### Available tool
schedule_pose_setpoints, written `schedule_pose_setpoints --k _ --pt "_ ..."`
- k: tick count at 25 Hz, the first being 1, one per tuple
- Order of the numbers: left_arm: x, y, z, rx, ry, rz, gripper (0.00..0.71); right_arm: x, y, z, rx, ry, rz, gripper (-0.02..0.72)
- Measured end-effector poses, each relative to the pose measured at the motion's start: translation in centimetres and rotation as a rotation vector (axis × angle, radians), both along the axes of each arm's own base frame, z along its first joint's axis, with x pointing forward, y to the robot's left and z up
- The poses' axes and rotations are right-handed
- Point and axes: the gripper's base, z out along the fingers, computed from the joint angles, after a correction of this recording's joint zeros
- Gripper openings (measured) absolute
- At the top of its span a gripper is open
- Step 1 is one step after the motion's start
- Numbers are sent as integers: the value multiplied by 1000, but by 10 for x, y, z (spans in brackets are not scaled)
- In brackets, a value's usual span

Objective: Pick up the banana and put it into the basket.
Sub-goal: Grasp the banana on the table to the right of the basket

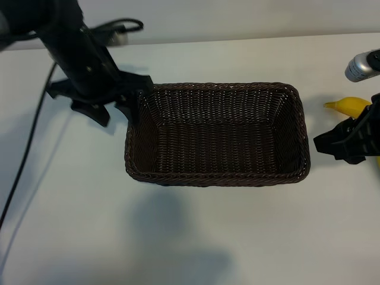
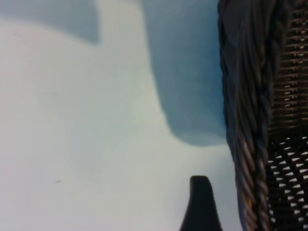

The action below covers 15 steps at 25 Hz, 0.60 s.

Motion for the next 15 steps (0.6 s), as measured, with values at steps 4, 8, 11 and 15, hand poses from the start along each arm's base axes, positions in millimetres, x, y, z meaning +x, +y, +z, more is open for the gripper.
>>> schedule_pose_setpoints --k 4,8,11,15 --pt "-7 10 25 64 -94 -26 564 0 0 0 0 0 0 605" --pt "-10 25 44 192 -184 -61 564 0 0 0 1 1 -2 605" --pt "-12 36 51 294 -217 -77 564 0 0 0 1 1 -2 605" --pt "-9 46 52 327 -220 -50 564 0 0 0 1 2 -2 605"
